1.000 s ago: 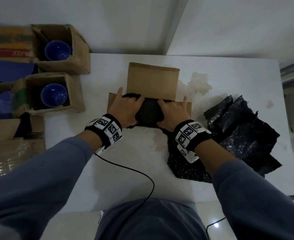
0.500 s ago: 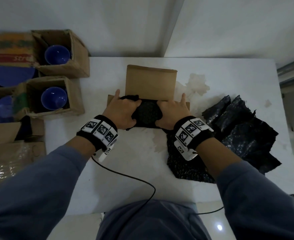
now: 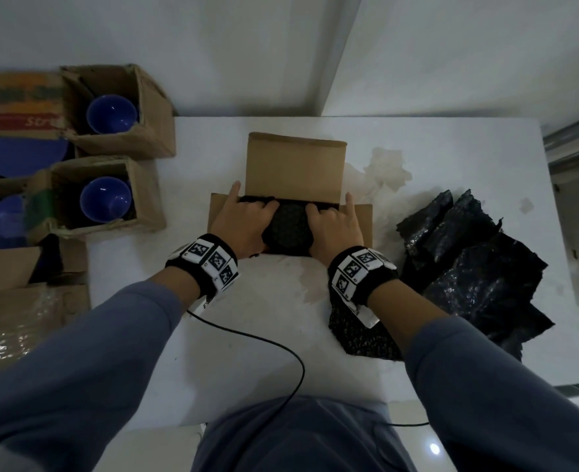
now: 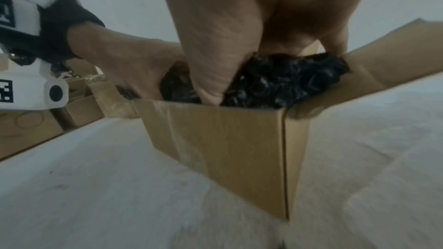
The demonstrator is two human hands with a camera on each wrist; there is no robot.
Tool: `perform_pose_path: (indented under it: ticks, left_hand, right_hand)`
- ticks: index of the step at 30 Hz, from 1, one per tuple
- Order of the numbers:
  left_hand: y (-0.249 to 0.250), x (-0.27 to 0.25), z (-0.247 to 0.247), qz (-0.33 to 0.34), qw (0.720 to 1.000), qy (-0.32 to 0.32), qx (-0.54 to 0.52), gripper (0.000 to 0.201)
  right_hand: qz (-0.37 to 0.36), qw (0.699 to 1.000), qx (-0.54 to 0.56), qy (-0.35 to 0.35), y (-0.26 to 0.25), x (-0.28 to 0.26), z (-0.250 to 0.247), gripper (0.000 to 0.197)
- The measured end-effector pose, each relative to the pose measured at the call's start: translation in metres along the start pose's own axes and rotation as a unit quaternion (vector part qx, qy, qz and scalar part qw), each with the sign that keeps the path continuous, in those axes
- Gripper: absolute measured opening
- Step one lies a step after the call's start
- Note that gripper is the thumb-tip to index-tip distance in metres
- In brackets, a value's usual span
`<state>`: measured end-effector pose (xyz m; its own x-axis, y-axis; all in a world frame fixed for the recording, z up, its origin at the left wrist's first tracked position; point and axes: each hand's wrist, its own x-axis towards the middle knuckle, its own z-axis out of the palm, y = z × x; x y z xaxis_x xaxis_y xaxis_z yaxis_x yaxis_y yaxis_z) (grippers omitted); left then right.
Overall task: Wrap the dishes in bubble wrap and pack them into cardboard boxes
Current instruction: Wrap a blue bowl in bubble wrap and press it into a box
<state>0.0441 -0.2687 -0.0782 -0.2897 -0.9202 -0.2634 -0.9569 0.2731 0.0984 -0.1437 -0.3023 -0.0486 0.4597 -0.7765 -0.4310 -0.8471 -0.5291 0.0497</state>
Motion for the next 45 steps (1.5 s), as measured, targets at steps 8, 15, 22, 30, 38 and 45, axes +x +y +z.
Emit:
perform_pose_path:
  ticks: [8, 15, 22, 30, 38, 45]
  left_hand:
    - [-0.003, -0.02, -0.016, 0.041, 0.994, 0.102, -0.017, 0.079]
    - [0.009, -0.006, -0.014, -0.044, 0.998, -0.04, 0.021, 0.061]
    - [0.004, -0.019, -0.03, -0.011, 0.999, 0.036, 0.007, 0.053]
    - [0.042, -0.047, -0.012, 0.075, 0.988, 0.118, -0.062, 0.029]
    - [0.016, -0.078, -0.009, 0.03, 0.993, 0.055, -0.096, 0.029]
    - [0.045, -0.1, -0.024, -0.112, 0.969, 0.095, -0.198, 0.042]
  right_hand:
    - [-0.001, 0.999, 0.029, -0.014, 0.008, -0.009, -0.021, 0.029]
    - [0.019, 1.0, 0.004, -0.008, 0.002, -0.003, -0.002, 0.039]
    - [-0.008, 0.995, 0.099, 0.032, 0.021, -0.006, -0.017, 0.038]
    - [0.057, 0.982, 0.175, 0.043, 0.049, -0.022, -0.016, 0.026]
    - [-0.009, 0.985, 0.13, -0.115, 0.012, -0.078, -0.008, 0.029]
    - [-0.112, 0.989, 0.071, -0.062, -0.028, -0.083, -0.023, 0.013]
